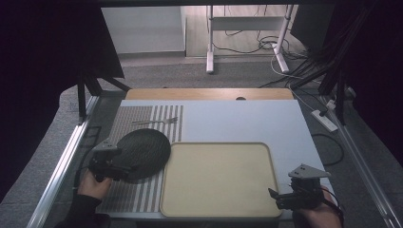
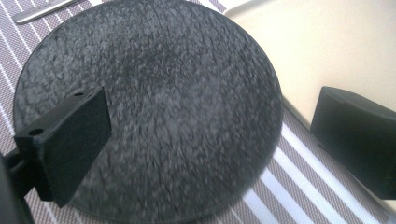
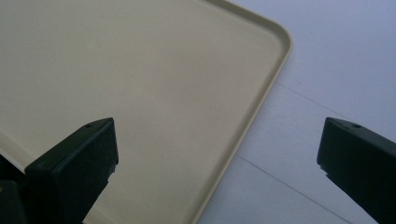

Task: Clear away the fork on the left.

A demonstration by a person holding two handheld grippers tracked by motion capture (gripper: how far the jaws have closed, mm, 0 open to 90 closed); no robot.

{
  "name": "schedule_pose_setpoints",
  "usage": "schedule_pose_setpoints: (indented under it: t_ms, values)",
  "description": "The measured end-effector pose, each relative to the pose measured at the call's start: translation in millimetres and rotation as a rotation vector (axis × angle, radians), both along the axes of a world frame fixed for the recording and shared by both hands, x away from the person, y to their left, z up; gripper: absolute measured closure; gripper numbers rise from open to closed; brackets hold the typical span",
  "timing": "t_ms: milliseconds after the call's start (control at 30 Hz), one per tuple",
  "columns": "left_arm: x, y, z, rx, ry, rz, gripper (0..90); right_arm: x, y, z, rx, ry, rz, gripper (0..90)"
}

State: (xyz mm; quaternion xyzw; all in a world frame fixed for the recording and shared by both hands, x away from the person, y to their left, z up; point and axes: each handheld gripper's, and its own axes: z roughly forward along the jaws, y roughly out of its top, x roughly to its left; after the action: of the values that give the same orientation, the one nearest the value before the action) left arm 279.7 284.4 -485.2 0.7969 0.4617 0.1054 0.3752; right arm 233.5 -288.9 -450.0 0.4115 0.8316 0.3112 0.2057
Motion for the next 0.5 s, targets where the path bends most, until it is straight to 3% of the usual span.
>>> schedule_pose_setpoints:
  t_ms: [233, 300, 367, 500]
  values:
    - [21.1, -2.2, -1.4, -0.019, 0.047, 0.016, 0.0, 0.0, -0.1, -0.1, 0.0, 0.0, 0.0, 0.0]
    - [25.6, -3.9, -0.6, -0.004, 0.045, 0.018, 0.0, 0.0, 0.0, -0.1, -0.001, 0.001, 0.001, 0.0]
    - [30.1, -6.4, -0.1, 0.037, 0.036, 0.017, 0.0, 0.0, 0.1, 0.0, -0.005, 0.001, 0.0, 0.0]
    - [42.7, -6.1, -1.5, 0.03, 0.053, 0.023, 0.0, 0.0, 0.6, -0.2, -0.007, 0.001, 0.0, 0.0]
